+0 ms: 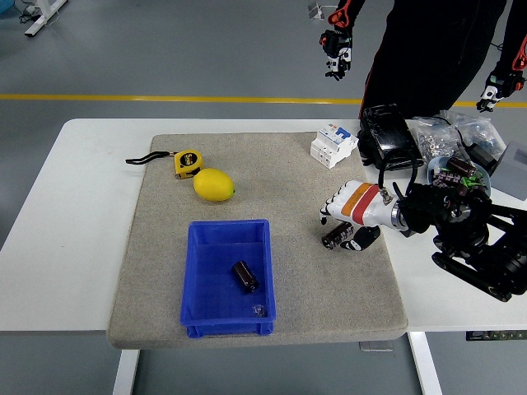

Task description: Pick up the battery,place it into the box

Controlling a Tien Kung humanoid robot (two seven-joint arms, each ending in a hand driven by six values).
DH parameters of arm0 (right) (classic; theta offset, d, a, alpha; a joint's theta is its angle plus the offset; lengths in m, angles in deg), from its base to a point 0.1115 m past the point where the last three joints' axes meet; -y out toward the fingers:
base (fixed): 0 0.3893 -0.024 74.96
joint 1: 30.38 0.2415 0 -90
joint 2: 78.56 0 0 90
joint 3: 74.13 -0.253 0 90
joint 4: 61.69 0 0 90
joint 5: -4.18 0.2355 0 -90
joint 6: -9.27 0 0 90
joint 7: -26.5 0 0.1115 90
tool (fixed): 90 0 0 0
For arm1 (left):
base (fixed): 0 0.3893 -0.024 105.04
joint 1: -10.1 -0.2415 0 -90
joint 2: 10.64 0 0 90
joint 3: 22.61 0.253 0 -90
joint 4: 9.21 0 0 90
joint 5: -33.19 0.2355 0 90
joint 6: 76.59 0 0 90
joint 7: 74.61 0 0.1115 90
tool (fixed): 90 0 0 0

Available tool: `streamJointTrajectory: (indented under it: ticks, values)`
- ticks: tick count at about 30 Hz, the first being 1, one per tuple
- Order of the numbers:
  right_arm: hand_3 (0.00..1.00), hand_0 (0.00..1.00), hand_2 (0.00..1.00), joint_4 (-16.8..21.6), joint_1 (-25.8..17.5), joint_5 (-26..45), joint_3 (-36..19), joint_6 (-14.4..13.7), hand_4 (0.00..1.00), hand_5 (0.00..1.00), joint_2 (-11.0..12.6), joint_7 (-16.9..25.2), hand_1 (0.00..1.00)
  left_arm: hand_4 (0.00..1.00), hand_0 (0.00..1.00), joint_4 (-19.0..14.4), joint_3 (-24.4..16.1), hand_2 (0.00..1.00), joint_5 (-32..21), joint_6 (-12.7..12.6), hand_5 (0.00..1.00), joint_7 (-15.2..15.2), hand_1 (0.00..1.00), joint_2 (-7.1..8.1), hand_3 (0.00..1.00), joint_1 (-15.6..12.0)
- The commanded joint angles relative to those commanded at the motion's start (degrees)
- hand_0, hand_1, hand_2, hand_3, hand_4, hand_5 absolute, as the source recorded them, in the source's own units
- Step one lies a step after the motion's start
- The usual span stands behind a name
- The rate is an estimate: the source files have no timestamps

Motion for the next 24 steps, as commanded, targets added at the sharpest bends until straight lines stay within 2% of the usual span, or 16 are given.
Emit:
streamJointTrajectory:
  ticks: [4,5,22,23,24]
  values:
    - [0.635,0.654,0.738,-0.97,-0.31,0.27,-0.28,-0.64,0.759,0.372,-0.53,0.62,0.657,0.626,0.579,-0.06,-0.10,0.628,0.37,0.06,0.585,0.08,0.588,-0.16,0.578,0.15]
    - [0.579,0.628,0.706,-1.19,-0.39,0.33,-0.36,-0.69,0.747,0.376,-0.64,0.73,0.631,0.625,0.579,-0.07,-0.12,0.628,0.45,0.08,0.584,0.10,0.592,-0.20,0.578,0.18]
    - [0.563,0.597,0.662,-2.07,-2.65,2.84,-0.62,-2.15,0.722,0.369,-1.23,1.26,0.586,0.625,0.579,-0.15,-0.30,0.629,0.89,0.27,0.584,0.16,0.599,-0.50,0.578,0.10]
    - [0.555,0.524,0.612,-2.19,-2.78,3.03,-0.63,-2.18,0.696,0.353,-1.25,1.31,0.540,0.625,0.579,-0.15,-0.28,0.630,0.89,0.27,0.585,0.15,0.598,-0.51,0.578,0.09]
    - [0.555,0.524,0.612,-2.45,-3.05,3.39,-0.68,-2.22,0.696,0.353,-1.29,1.43,0.540,0.625,0.579,-0.16,-0.24,0.630,0.82,0.27,0.585,0.14,0.598,-0.54,0.578,0.08]
